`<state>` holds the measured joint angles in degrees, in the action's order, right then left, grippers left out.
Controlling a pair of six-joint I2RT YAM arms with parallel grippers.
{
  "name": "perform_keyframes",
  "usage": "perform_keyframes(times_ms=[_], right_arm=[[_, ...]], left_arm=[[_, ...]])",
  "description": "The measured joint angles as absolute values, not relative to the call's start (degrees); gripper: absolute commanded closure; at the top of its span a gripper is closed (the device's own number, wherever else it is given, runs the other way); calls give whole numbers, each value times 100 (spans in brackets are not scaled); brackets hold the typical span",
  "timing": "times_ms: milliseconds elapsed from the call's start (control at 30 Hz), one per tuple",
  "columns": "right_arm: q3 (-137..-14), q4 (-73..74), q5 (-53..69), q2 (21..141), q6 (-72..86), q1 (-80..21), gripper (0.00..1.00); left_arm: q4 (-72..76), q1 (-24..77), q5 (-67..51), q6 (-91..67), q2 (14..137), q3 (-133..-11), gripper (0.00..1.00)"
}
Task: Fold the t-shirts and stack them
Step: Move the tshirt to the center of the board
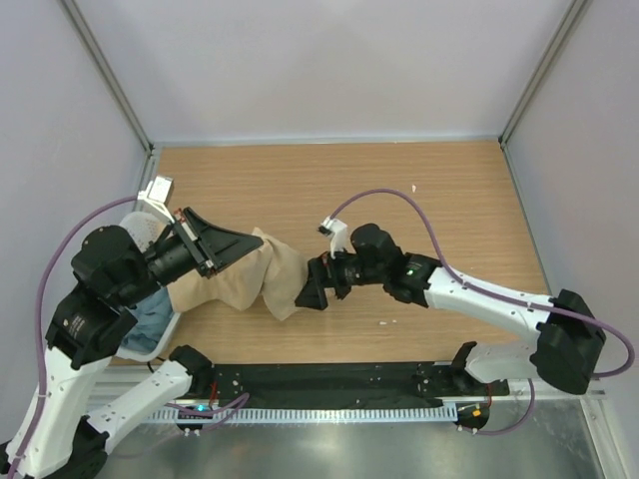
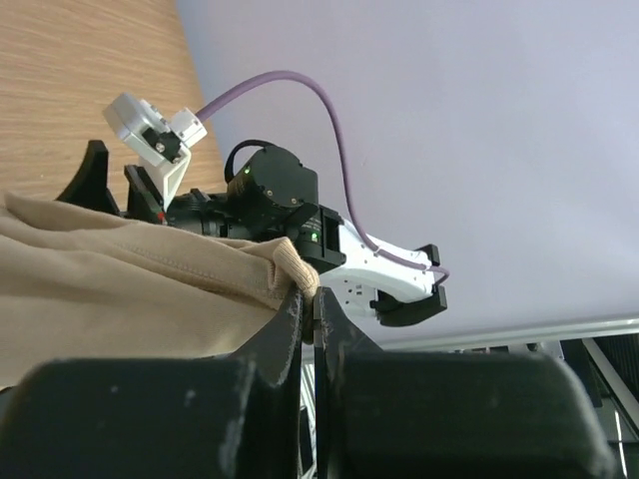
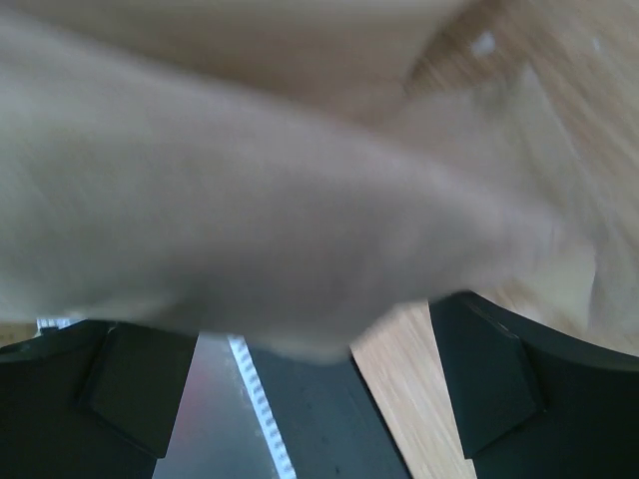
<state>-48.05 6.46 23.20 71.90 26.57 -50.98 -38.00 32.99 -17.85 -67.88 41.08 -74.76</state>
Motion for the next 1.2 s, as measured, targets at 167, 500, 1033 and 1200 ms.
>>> perform_keyframes(times_ms=[167,500,1033,1200], right_arm=[[-5802,-82,1876,8020,2434,-5601,94],[-8545,2104,-294,7102,2324,-5964,99],[-9872,3634,274,6298,2652,-6020,68],[-9762,3861,596,8331,2672,-5977,13]], left_arm=[[-3846,3299,-1848,-6696,4106,-7485,100],[-3719,3299,-2714,-6250,5551,-10071,100],[-4163,3347,-2821,-5833,6440,-10798,100],[-5649,3332,-1050,-5269,5839,-9314,65]])
